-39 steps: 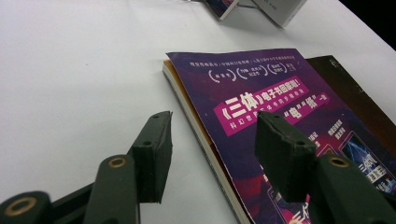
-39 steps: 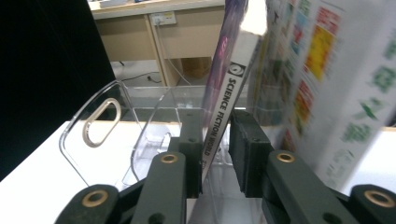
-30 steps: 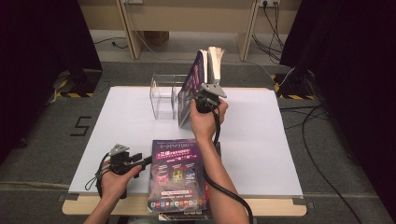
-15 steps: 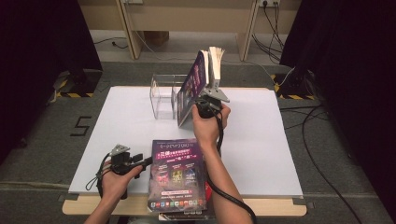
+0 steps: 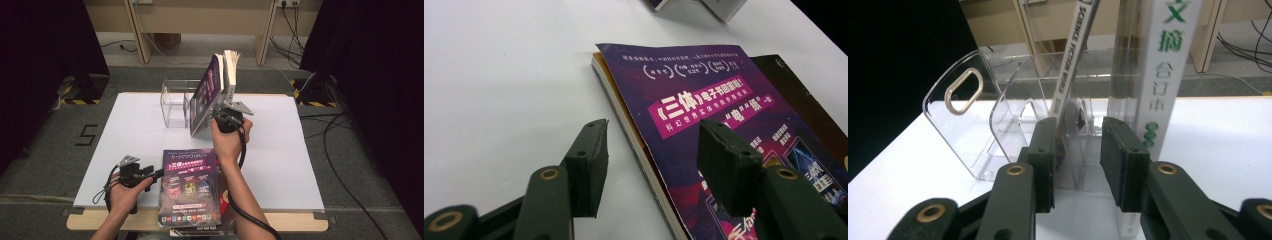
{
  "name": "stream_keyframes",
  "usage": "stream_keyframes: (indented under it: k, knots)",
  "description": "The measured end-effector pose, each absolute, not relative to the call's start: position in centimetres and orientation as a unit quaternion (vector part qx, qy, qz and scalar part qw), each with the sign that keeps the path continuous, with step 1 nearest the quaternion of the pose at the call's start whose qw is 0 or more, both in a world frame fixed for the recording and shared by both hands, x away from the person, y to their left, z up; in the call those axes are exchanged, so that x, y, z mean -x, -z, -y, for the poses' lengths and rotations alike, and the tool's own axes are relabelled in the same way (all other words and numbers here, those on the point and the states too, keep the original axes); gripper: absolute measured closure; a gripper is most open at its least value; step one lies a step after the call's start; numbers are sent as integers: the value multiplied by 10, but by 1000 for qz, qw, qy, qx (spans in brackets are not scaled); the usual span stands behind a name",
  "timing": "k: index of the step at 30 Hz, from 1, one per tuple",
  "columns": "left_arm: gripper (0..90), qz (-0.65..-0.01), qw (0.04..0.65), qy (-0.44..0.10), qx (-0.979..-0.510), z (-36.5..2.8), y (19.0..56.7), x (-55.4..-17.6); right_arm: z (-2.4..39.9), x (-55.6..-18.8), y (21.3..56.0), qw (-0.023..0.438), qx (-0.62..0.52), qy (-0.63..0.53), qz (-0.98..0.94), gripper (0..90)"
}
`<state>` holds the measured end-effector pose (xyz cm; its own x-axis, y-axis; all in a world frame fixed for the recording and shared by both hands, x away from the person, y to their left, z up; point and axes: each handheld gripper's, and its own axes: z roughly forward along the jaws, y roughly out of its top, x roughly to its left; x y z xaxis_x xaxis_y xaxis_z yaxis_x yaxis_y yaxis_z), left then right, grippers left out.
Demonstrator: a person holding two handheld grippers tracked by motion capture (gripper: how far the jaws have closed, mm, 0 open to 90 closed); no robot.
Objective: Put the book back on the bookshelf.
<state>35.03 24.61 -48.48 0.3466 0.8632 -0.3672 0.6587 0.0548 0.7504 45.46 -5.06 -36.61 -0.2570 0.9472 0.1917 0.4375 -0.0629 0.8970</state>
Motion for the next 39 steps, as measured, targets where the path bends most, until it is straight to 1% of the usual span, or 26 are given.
stream_keyframes:
  k: [8,13,27,39]
  knots:
    - [463,-566,465,-100,-673,-245,487,-351,58,-444,374,251,-549,-472,-642,683]
    - [473,-568,463,-99,-673,-246,488,-352,63,-441,385,232,-556,-464,-650,682]
    - [500,-572,460,-93,-673,-245,492,-354,67,-439,418,187,-572,-435,-670,673]
    - [516,-574,462,-87,-671,-245,493,-357,69,-440,437,162,-580,-416,-681,672]
